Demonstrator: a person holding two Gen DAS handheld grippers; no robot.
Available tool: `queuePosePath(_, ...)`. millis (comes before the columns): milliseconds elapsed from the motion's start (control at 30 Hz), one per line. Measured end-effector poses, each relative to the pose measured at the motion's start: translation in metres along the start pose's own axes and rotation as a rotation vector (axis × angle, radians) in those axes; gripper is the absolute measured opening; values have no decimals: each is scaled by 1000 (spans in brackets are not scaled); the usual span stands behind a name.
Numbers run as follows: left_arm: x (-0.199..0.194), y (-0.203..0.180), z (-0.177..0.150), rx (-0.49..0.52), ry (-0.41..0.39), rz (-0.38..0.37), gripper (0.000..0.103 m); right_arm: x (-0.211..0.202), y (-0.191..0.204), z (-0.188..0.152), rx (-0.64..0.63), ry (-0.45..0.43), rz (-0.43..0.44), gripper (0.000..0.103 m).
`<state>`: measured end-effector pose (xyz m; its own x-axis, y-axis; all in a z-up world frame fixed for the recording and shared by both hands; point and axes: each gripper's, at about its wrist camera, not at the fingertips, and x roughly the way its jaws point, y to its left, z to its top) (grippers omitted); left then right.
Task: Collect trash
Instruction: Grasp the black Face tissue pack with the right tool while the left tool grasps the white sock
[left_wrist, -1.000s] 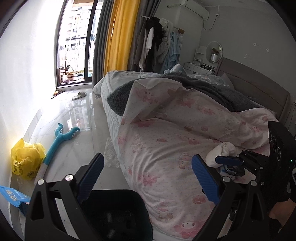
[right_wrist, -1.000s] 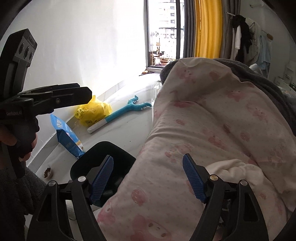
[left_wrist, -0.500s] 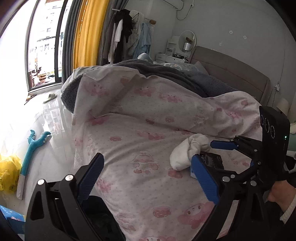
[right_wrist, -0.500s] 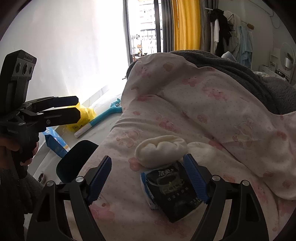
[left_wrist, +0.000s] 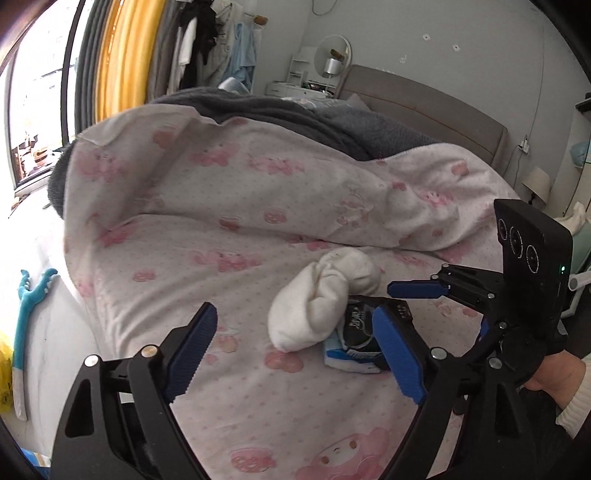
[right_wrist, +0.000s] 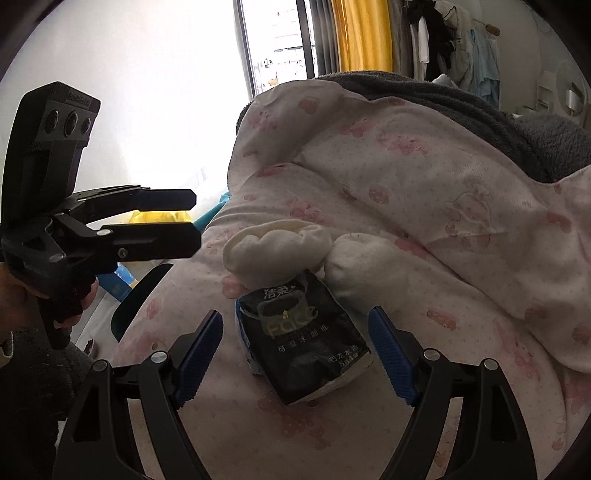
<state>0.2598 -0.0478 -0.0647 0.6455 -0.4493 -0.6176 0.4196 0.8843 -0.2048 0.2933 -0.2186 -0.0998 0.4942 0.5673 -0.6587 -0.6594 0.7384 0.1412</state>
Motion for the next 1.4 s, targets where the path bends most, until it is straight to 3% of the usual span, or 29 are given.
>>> queuePosePath(367,44,-7,1,-26,70,-32,72,6,-8,-10,6,31,2,82)
queuePosePath(733,49,0,0,-65,54,-21,45,11,-10,-8,14,23,24,81)
queuePosePath(800,47,1,1,-67,49,-19,44,13,-9,-8,13,30,38,72)
queuePosePath(967,39,3,-2,-65,37,2,40,14,-6,-8,1,43,9,64)
queuePosePath(1267,14,20,-5,-96,-9,67,38,3,7,10,6,-22,-55,63)
queuePosePath(1400,2,26,-8,-92,-26,122,38,7,11,20,47,-33,-45,62)
